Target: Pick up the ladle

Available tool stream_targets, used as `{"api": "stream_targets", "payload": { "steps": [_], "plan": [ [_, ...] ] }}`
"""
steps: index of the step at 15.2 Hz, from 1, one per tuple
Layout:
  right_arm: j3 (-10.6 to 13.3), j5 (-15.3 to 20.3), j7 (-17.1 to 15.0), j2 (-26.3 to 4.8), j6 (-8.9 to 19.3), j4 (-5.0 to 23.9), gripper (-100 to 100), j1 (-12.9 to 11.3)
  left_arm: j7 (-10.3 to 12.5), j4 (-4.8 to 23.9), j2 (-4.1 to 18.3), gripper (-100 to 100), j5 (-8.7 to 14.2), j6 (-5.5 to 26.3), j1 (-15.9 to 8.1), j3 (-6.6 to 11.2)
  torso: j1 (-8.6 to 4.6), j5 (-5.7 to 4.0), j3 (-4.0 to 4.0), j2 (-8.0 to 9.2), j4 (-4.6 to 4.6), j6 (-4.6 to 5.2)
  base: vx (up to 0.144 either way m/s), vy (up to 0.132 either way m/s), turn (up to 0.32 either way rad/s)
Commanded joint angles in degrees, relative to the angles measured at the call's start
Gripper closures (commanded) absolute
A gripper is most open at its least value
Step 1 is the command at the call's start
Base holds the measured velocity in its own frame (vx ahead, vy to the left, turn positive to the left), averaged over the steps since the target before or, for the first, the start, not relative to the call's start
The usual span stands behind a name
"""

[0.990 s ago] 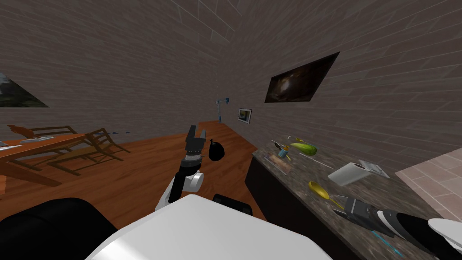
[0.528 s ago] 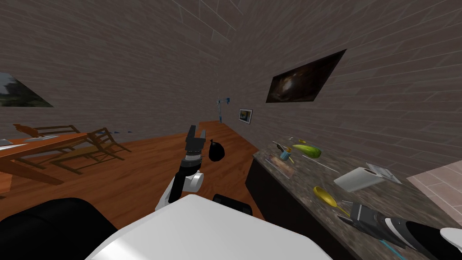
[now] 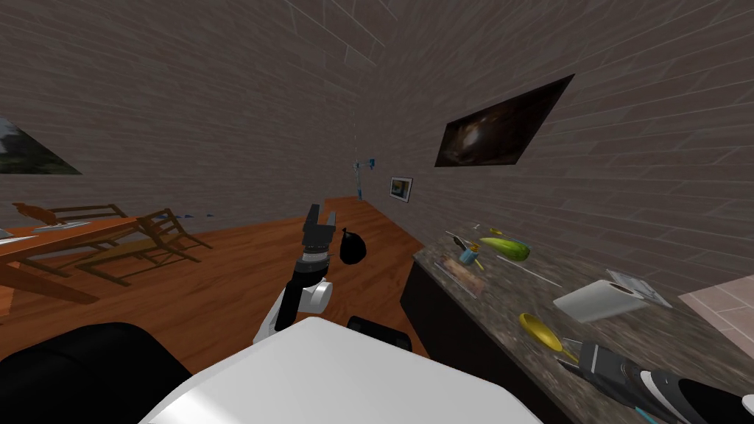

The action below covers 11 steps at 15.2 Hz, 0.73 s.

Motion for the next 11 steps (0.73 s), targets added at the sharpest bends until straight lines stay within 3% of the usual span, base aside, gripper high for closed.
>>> {"api": "stream_targets", "payload": {
  "steps": [1,4,11],
  "plan": [
    [0.0,0.0,0.0,0.0,0.0,0.0,100,0.0,0.0,0.0,0.0,0,0.0,0.0,0.0,0.0,0.0,0.0,0.0,0.0,0.0,0.0,0.005,-0.001,0.001],
    [0.0,0.0,0.0,0.0,0.0,0.0,100,0.0,0.0,0.0,0.0,0,0.0,0.0,0.0,0.0,0.01,-0.01,0.04,0.07,0.01,-0.02,0.0,0.0,-0.004],
    [-3.9,8.4,-4.5,1.8,-5.1,1.8,100,-4.1,0.0,0.0,0.0,0,0.0,0.0,0.0,0.0,0.07,0.03,0.21,0.37,0.07,0.0,-0.058,0.007,-0.002]
  ]
}}
